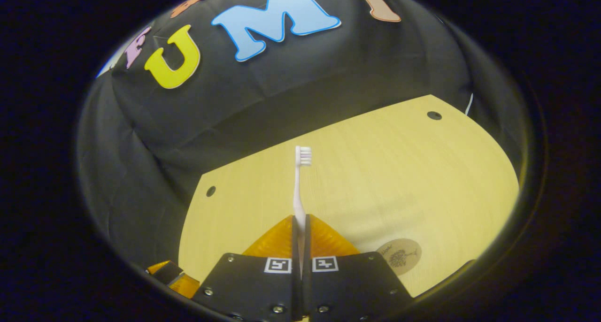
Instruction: Put the toothbrush and toothpaste on the desktop into the cup, then pick up the cup and place it on the coaster on the desktop.
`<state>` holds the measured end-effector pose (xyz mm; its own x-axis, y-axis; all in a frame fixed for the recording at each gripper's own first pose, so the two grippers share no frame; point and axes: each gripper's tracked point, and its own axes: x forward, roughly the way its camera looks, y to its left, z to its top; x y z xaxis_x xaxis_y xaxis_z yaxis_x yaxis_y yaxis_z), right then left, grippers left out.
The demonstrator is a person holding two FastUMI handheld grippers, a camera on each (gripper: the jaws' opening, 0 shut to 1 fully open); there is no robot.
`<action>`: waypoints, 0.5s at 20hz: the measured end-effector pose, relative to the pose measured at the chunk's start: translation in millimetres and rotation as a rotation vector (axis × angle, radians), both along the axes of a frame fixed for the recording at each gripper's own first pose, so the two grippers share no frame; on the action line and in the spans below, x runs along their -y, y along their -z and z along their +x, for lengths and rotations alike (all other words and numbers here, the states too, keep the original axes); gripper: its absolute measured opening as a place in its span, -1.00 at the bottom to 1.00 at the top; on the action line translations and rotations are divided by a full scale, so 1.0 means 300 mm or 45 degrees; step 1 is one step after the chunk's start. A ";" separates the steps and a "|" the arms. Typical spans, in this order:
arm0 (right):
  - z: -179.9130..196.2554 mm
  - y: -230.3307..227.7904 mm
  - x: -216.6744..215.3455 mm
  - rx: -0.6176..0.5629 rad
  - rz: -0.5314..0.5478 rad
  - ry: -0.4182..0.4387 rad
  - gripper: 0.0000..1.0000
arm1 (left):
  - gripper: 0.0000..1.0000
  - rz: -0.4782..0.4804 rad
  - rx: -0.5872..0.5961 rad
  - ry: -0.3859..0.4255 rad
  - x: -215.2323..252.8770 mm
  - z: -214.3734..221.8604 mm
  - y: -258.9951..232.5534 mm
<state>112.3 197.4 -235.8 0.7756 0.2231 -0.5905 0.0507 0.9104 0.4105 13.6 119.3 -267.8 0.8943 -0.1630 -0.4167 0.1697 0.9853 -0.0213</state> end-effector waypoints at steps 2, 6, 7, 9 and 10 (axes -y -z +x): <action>-0.009 0.012 -0.006 0.046 -0.009 0.002 -0.96 | 0.24 0.010 -0.004 0.015 0.010 0.004 -0.003; -0.024 0.070 -0.033 0.052 -0.010 -0.019 -0.94 | 0.31 0.018 -0.020 0.061 0.049 0.018 0.006; -0.036 0.080 -0.035 0.047 -0.010 -0.021 -0.94 | 0.31 0.016 -0.025 0.071 0.058 0.020 0.005; -0.044 0.091 -0.037 0.044 -0.011 -0.019 -0.94 | 0.31 0.009 -0.035 0.089 0.077 0.026 0.012; -0.047 0.091 -0.037 0.040 -0.014 -0.020 -0.94 | 0.31 0.004 -0.041 0.096 0.084 0.030 0.018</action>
